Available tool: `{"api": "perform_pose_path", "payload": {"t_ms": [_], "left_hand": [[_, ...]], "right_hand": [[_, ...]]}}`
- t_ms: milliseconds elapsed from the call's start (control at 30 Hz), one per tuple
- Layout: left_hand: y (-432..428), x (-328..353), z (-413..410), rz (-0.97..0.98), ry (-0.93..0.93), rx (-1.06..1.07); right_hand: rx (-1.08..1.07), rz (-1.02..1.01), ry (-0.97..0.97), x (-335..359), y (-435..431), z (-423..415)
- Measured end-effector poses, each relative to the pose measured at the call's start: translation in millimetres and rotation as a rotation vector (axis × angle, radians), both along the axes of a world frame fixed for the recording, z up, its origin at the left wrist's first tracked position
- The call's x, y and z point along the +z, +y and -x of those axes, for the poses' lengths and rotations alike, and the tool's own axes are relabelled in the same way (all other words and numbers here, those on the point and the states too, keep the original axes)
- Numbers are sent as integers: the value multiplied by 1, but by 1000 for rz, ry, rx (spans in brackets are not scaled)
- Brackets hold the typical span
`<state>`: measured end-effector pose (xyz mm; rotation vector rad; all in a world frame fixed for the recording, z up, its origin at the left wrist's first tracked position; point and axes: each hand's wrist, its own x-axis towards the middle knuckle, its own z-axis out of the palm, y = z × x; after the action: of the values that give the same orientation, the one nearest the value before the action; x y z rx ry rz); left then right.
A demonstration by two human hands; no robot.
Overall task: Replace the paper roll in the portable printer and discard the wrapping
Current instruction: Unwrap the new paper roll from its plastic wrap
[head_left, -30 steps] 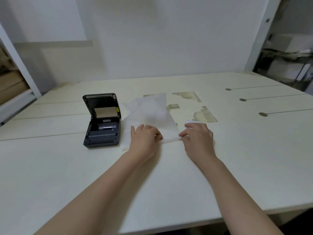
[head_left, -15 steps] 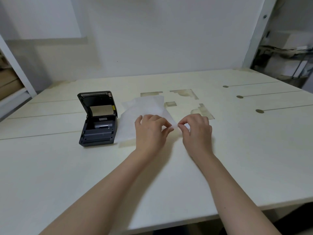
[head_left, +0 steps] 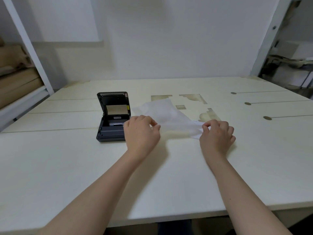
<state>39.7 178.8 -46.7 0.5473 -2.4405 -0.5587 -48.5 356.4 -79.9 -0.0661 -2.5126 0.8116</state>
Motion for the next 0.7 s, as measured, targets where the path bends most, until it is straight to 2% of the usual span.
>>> {"api": "perform_pose_path", "payload": {"t_ms": [133,233,367,467,567,700], "left_hand": [[-9,7,-6,-105,10,71],[-9,12,-7,-177,17,90],[-17,18,-2,-302,-28,41],[-26,18,7,-370,-21,-17],[-27,15,18,-422,-12,-101],[-28,11,40,-371,-81,-181]], "right_hand": [[-42,9,-48,1,-1,0],[-29,14,-15,2,-7,-2],[73,200,10,10,-10,2],[133,257,19,20,-17,4],[227,191,-51,25,-35,8],[306,21,-204,34,-62,24]]}}
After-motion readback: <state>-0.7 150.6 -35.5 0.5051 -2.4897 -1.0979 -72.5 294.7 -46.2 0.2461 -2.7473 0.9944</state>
